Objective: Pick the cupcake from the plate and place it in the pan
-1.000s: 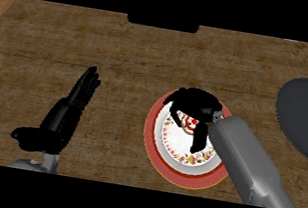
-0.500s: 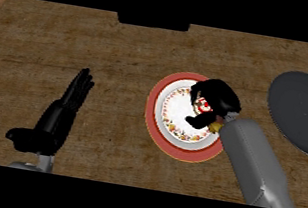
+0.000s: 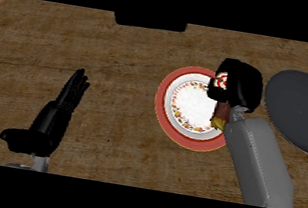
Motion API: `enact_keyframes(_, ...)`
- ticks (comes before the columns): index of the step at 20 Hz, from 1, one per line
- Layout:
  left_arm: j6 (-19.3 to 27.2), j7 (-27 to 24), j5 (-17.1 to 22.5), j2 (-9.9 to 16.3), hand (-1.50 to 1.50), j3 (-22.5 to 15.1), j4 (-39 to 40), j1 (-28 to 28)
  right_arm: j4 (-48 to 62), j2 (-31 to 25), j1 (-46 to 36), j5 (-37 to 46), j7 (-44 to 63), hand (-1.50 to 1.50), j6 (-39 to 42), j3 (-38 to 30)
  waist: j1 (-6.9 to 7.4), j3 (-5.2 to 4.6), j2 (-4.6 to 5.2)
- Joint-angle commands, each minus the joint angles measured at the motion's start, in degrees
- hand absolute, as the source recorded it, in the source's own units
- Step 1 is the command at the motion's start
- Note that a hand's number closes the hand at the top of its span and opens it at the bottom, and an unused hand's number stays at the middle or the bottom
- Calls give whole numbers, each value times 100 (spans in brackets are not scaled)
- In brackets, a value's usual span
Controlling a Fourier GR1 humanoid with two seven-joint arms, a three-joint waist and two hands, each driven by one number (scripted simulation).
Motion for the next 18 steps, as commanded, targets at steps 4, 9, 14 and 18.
enact_keyframes(4,-256,-146,110,50,0,36,131,-25,-2253,348,703,731,1677,150,-211,146,139,8,74)
enact_keyframes(9,-102,65,-47,-85,0,76,248,-515,-2731,173,1116,261,1657,150,-472,-460,252,15,126)
enact_keyframes(14,-155,-96,-84,-169,0,-28,109,-178,-2768,-267,1645,-208,1137,150,-1052,-1149,289,17,133)
enact_keyframes(18,-145,54,-116,-238,0,28,159,-395,-2210,-805,1463,-597,597,150,-1230,-1717,312,17,139)
